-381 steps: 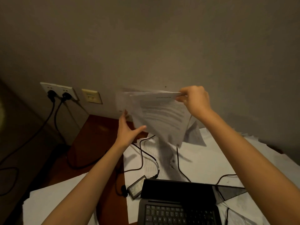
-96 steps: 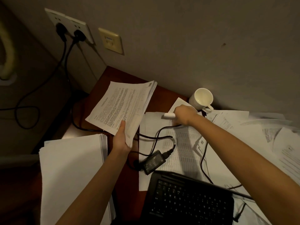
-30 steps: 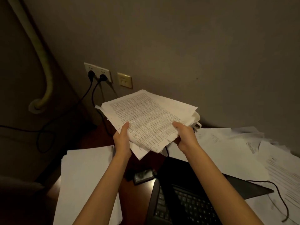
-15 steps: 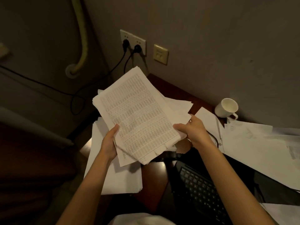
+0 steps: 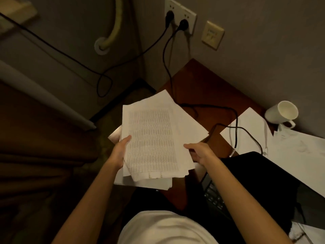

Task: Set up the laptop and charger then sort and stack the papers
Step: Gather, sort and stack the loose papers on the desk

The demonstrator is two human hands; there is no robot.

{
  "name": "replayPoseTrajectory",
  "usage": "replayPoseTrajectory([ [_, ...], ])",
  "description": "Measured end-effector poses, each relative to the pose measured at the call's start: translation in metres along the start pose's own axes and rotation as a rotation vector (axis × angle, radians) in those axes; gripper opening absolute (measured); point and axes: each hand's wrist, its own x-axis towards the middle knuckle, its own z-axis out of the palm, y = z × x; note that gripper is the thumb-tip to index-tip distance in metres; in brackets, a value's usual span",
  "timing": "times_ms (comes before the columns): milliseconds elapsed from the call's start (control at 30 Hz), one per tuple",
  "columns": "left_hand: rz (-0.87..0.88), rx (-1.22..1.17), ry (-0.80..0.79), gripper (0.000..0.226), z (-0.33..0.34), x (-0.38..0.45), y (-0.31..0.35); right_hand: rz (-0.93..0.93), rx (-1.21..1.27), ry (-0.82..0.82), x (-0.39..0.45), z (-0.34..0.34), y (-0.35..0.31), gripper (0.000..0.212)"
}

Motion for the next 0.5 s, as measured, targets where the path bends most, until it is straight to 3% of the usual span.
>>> replayPoseTrajectory([
  [200,0.109,0.296,0.055,0.034,-0.011,0.004,-0.013,0.033,0.067,-0.175,-0.001,0.008,0.053,0.022],
  [367,0.319,0.508,0.140,0.057,-0.012,0.005,-0.015,-0.172,0.248,0.072,0.016,-0.014,0.047,0.025],
  [500,0.341,0.531,0.272,0.064,-0.014,0.008,-0.023,-0.405,-0.121,0.160,0.019,-0.018,0.035,0.030],
])
